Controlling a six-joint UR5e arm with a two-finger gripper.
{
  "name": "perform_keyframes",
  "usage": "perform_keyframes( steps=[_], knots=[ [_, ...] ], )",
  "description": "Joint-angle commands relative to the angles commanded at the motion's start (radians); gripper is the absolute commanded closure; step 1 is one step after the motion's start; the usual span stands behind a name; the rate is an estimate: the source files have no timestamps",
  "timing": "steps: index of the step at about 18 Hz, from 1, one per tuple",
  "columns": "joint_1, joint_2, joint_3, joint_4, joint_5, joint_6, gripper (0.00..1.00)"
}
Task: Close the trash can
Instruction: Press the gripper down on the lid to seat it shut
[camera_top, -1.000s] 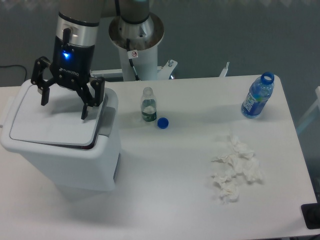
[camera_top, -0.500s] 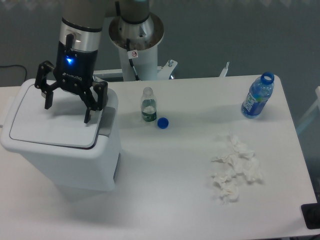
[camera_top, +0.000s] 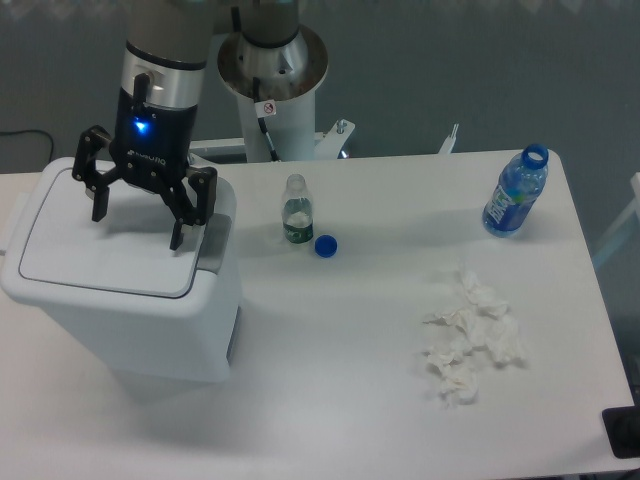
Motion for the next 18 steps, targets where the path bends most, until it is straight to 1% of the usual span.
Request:
perform_keyframes(
  steps=[8,11,18],
  knots=[
    [0.000,-0.003,0.000,-0.002,0.002,0.000,0.00],
    [0.000,-0.005,0.000,0.000,0.034,0.000,0.00],
    [0.000,-0.009,0.000,0.002,0.035,0.014,0.00]
  ],
)
